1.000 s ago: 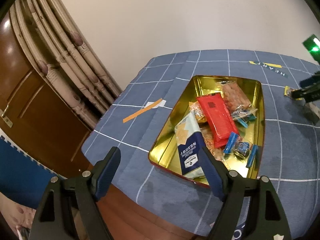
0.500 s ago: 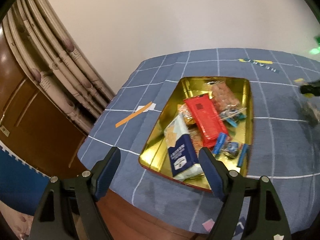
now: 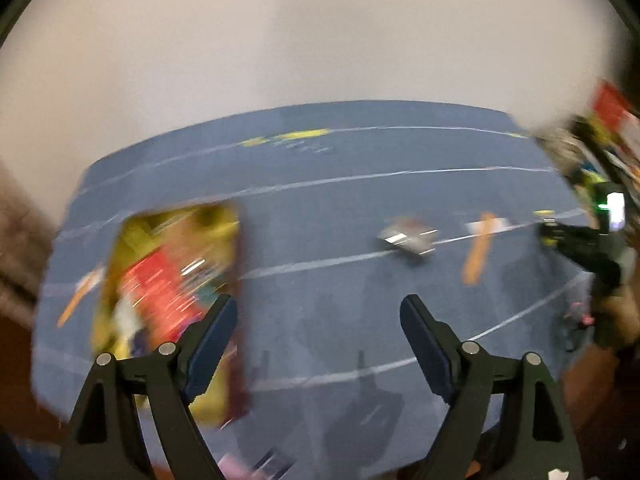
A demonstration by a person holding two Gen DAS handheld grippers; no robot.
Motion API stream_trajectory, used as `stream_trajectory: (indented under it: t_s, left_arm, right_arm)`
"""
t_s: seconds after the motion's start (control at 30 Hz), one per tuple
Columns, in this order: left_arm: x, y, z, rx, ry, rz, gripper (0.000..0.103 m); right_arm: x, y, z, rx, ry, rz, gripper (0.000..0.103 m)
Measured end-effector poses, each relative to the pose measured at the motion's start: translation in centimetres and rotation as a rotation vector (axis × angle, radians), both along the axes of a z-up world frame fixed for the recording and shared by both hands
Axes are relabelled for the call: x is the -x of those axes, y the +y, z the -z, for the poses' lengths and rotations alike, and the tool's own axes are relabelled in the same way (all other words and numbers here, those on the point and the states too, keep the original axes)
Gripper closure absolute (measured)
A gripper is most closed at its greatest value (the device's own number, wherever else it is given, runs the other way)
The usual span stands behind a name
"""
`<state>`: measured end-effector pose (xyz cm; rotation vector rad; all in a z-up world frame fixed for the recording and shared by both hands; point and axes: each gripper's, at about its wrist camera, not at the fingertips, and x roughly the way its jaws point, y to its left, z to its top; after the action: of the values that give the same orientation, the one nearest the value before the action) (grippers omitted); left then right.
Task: Organize snacks
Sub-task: 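Grasp the yellow-wrapped cake with the right gripper and lift, then grasp the clear dark-snack bag with left gripper while right holds the cake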
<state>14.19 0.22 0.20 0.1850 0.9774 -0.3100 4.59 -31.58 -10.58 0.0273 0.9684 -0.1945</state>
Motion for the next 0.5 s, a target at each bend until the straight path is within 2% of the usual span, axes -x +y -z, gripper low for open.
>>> stream_trajectory:
  t_s: [0.07,0.13,0.17,0.23,0.3,0.4,0.5]
  left_arm:
    - [-1.4,-2.8,1.1,-0.021,-0.005,0.101,0.017]
    - [-3.5,-5.5,2.7,-0.088,-0.005,0.169,0.018]
    - [-4.7,-6.6,3.6,-0.1,0.014,0.196,0.018]
    - [-7.0,-7.9,5.6,-0.084,0.122,0.193,0.018]
    - [-8.5,-8.4,6.7,-0.058,0.189,0.169,0.02]
    - [-9.7,-9.7,7.4,-0.091,0.172,0.182,0.02]
    - [-10.1,-11.3,8.0,-0.099,0.148,0.352,0.019]
  right_arm:
    - [0.5,-1.2,0.7,-0.016,-0.004,0.032,0.077]
    - [0.8,-2.1,1.7,-0.05,-0.004,0.07,0.077]
    - [1.1,-2.4,1.8,-0.072,-0.034,0.083,0.076]
    - [1.3,-2.3,1.9,-0.078,-0.052,0.085,0.076]
    - [1.2,-2.1,2.0,-0.09,-0.074,0.084,0.076]
    - [1.2,-2.0,2.2,-0.095,-0.096,0.079,0.075]
    - [1.0,-2.2,2.3,-0.106,-0.102,0.074,0.074]
